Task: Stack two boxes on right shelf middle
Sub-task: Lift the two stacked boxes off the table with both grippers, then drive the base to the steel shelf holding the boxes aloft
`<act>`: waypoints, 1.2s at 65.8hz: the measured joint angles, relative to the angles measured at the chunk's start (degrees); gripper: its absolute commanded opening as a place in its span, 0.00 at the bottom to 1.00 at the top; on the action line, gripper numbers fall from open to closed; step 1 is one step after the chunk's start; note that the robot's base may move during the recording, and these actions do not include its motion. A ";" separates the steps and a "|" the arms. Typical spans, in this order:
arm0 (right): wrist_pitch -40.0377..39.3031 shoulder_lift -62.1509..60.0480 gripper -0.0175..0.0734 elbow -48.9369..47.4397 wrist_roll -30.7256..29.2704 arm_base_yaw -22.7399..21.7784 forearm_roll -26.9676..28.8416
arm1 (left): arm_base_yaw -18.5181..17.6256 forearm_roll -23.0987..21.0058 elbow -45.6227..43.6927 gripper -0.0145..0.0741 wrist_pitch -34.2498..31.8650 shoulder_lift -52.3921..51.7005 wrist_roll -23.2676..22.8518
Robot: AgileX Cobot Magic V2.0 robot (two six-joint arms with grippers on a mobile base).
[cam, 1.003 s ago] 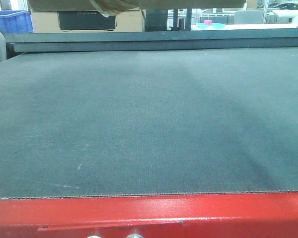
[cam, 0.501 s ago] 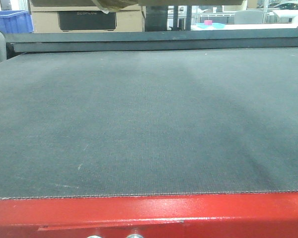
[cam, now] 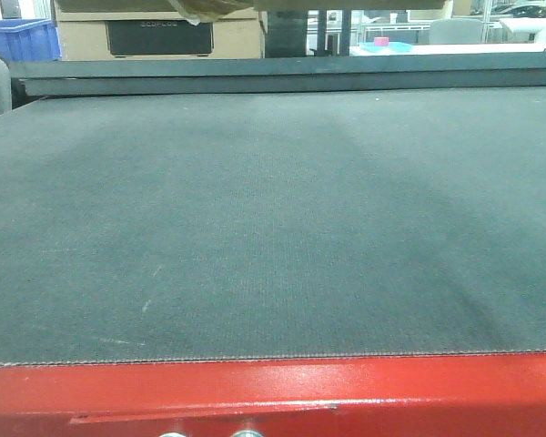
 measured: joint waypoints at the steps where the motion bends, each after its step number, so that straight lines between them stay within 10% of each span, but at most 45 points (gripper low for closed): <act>1: 0.00 0.00 0.02 0.00 0.00 0.00 0.00 | 0.00 0.00 0.00 0.04 0.00 0.00 0.00; 79: -1.14 0.00 0.02 0.00 0.00 0.00 0.00 | 0.00 0.43 0.00 0.04 -0.16 0.00 0.09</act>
